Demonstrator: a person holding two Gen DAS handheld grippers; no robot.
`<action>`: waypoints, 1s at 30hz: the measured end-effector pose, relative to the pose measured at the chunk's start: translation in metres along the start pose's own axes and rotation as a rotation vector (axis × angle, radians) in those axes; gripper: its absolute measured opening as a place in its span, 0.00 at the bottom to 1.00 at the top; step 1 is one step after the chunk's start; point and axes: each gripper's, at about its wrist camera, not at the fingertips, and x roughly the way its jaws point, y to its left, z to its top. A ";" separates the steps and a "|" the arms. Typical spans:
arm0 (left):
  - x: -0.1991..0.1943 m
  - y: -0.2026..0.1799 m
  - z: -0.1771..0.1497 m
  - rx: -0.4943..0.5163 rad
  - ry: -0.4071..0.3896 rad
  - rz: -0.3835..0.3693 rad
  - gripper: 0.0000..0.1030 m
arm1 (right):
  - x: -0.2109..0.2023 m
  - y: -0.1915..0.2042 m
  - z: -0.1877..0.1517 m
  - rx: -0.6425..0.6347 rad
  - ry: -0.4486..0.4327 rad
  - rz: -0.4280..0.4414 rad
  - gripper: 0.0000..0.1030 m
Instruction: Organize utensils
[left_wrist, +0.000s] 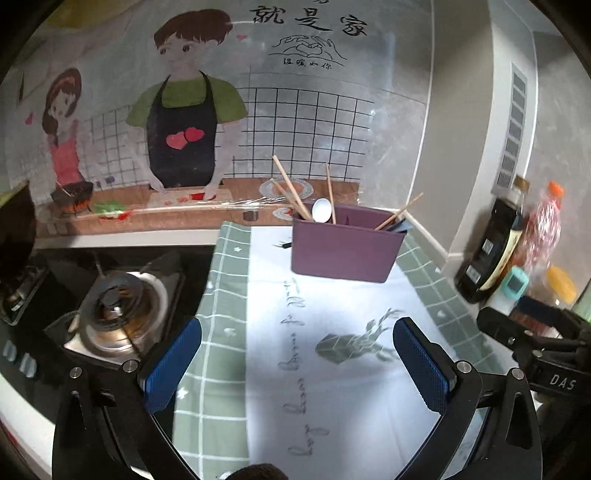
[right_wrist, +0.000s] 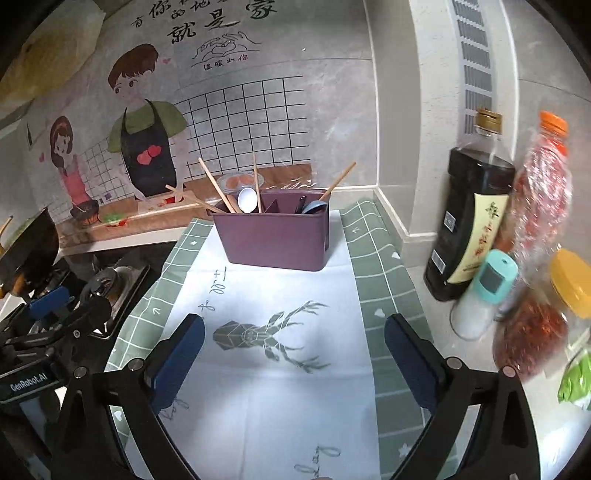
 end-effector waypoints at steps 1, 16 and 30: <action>-0.005 0.000 -0.003 0.005 -0.008 0.001 1.00 | -0.005 0.001 -0.003 0.007 -0.008 0.001 0.94; -0.051 -0.015 -0.038 -0.059 -0.078 0.081 1.00 | -0.049 0.001 -0.027 -0.121 -0.122 -0.003 0.96; -0.071 -0.031 -0.049 -0.050 -0.099 0.155 1.00 | -0.055 -0.010 -0.036 -0.147 -0.139 0.027 0.97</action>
